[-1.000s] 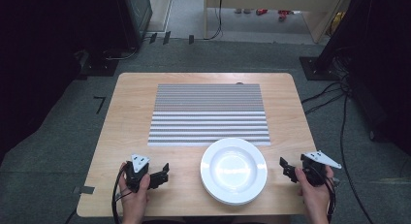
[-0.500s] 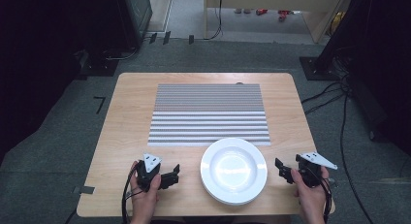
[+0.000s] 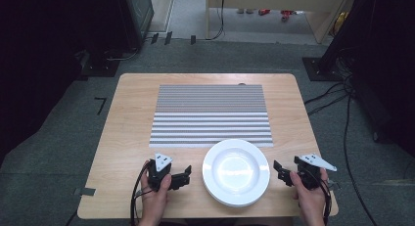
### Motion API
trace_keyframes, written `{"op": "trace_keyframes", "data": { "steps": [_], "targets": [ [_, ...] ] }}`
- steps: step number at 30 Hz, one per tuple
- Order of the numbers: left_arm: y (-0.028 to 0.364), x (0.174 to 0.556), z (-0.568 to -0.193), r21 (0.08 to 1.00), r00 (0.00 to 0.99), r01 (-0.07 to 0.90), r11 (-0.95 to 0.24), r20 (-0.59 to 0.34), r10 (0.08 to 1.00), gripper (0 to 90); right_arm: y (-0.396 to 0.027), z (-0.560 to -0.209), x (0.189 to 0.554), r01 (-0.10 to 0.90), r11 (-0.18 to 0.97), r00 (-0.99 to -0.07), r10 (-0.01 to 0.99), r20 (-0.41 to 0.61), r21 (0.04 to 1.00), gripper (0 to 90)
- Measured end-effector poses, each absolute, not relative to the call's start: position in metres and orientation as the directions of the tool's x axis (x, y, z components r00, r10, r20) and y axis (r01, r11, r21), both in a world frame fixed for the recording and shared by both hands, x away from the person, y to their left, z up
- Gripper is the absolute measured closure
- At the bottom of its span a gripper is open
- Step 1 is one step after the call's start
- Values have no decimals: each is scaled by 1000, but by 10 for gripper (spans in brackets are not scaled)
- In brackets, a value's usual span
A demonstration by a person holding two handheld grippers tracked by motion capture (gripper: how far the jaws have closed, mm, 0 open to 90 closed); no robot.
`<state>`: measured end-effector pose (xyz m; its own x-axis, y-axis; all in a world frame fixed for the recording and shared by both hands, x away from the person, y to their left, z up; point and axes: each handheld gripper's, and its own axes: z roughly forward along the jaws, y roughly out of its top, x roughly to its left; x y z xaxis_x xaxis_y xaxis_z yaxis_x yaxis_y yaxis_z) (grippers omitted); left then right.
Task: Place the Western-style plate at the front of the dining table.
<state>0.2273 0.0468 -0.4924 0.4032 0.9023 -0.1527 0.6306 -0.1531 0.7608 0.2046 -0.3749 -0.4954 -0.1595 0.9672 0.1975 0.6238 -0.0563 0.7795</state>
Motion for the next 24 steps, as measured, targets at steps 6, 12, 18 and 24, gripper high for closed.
{"op": "trace_keyframes", "data": {
  "steps": [6, 12, 18, 24],
  "targets": [
    [39, 228, -491, 763, 420, 625, -162, -153, 895, 89, -372, -496, 205, 624, -52, -170, 965, 201, 780, 151],
    [31, 229, -489, 768, 434, 618, -168, -156, 887, 89, -368, -495, 204, 624, -51, -178, 963, 205, 780, 151],
    [22, 230, -486, 772, 456, 611, -175, -162, 875, 89, -365, -495, 204, 618, -65, -178, 959, 220, 784, 151],
    [14, 230, -484, 776, 472, 604, -183, -163, 867, 89, -363, -494, 204, 610, -88, -165, 958, 236, 787, 161]
  ]
}}
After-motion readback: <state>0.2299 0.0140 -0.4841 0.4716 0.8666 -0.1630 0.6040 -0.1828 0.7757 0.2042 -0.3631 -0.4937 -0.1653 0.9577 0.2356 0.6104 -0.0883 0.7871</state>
